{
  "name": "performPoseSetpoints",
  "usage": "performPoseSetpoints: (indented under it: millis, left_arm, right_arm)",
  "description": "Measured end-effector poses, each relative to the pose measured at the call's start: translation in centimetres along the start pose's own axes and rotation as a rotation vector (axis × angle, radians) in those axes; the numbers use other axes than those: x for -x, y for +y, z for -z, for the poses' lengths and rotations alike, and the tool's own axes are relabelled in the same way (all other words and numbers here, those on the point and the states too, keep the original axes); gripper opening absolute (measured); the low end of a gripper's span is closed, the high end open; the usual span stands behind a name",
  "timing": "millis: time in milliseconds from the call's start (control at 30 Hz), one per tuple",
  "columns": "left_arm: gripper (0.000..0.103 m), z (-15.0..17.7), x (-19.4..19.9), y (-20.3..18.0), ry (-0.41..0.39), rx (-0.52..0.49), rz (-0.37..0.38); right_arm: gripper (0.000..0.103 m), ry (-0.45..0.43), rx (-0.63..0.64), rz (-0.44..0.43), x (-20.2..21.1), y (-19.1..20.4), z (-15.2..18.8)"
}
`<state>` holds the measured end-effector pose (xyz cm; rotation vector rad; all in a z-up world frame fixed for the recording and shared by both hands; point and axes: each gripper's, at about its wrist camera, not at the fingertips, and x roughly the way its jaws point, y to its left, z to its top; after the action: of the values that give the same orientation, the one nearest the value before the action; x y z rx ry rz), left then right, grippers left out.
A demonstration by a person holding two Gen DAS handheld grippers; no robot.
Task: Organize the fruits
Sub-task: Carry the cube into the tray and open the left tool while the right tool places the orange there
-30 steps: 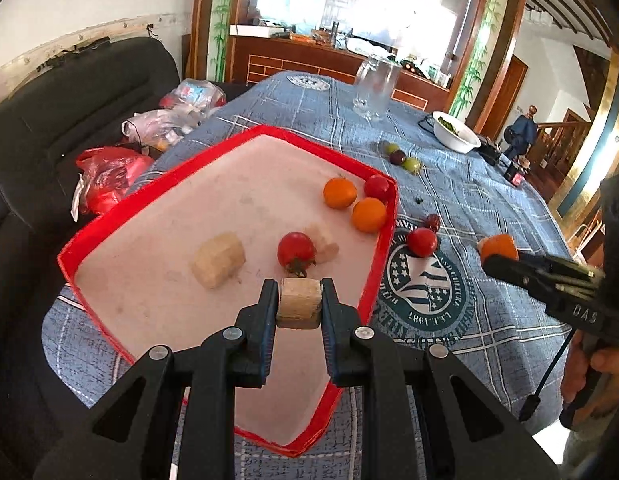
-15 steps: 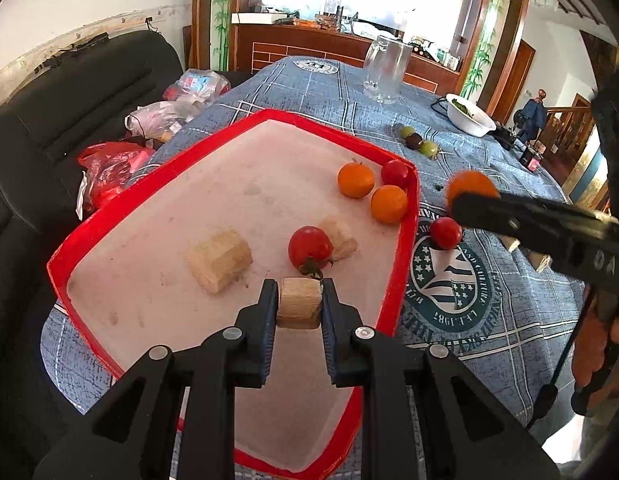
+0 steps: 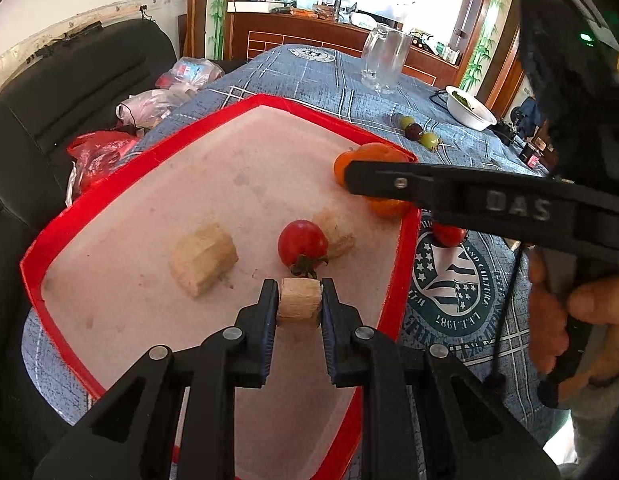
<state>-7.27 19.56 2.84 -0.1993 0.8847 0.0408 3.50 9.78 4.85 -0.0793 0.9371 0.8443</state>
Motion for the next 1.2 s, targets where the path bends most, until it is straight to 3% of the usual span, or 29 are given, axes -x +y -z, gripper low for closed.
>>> performPoseSetpoints:
  millis: [633,1200]
  left_arm:
    - [0.018,-0.1,-1.2,-0.3,0.024,0.002,0.025]
    - [0.018,0.2,-1.0,-0.1,0.022,0.02,0.033]
  right_arm:
    - [0.036,0.084,0.053,0.049,-5.2,0.2,-0.9]
    - [0.038,0.071,0.046,0.043,-4.9,0.3,-0.6]
